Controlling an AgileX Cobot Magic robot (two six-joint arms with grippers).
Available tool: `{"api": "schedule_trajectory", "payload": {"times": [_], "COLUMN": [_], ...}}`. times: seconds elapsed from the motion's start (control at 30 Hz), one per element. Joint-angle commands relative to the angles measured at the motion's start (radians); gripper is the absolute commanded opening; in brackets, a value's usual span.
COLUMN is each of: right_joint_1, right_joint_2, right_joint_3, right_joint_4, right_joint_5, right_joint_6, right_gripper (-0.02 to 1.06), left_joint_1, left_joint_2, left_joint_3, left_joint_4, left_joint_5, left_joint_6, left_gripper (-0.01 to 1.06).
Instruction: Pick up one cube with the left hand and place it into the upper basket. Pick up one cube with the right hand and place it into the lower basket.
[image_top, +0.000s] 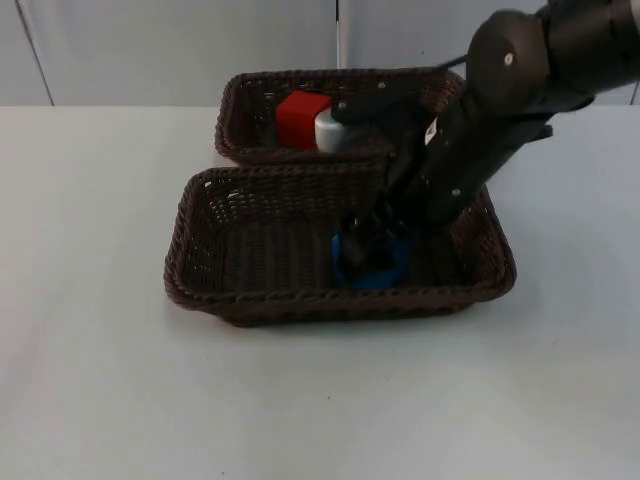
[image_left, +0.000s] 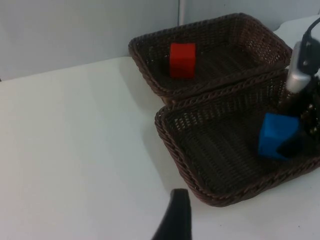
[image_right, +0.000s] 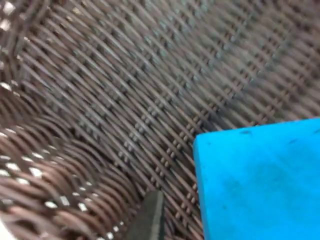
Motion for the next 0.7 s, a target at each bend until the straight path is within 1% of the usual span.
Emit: {"api": "schedule_trajectory", "payload": {"times": [0.0, 0.07, 0.1, 0.23, 0.27, 0.3, 0.37, 0.6, 0.67], "right_joint_1": [0.006, 0.006, 0.006, 0.006, 0.006, 0.006, 0.006, 0.006, 0.006], "right_joint_2": [-0.057, -0.115, -0.115, -0.248, -0.296, -0.296, -0.349, -0.454, -0.493], "right_joint_3": [-0.005, -0.005, -0.005, -0.005, -0.005, -0.005, -0.005, -0.005, -0.005], "right_joint_4": [0.004, 0.004, 0.004, 0.004, 0.004, 0.004, 0.015, 0.021, 0.021], "right_joint_5": [0.025, 0.056, 0.056, 0.140, 0.177, 0.177, 0.211, 0.238, 0.243], "right_joint_6": [0.009, 0.025, 0.025, 0.047, 0.047, 0.047, 0.047, 0.052, 0.070], "right_gripper": [0.85, 0.85, 0.85, 0.85, 0.85, 0.85, 0.85, 0.85, 0.85], "left_joint_1": [-0.003, -0.003, -0.003, -0.003, -0.003, -0.003, -0.003, -0.003, -0.003], "left_joint_2": [-0.004, -0.004, -0.004, -0.004, -0.004, -0.004, -0.004, -0.004, -0.004], "left_joint_3": [0.003, 0.003, 0.003, 0.003, 0.003, 0.003, 0.003, 0.003, 0.003], "left_joint_4": [-0.001, -0.001, -0.001, -0.003, -0.003, -0.003, -0.003, -0.003, -0.003], "left_joint_5": [-0.001, -0.001, -0.001, -0.001, -0.001, -0.001, -0.001, -0.001, -0.001], "left_joint_6": [-0.001, -0.001, -0.001, -0.001, -0.001, -0.001, -0.001, -0.001, -0.001], "left_gripper": [0.73, 0.73, 0.73, 0.73, 0.73, 0.73, 0.73, 0.73, 0.73]}}
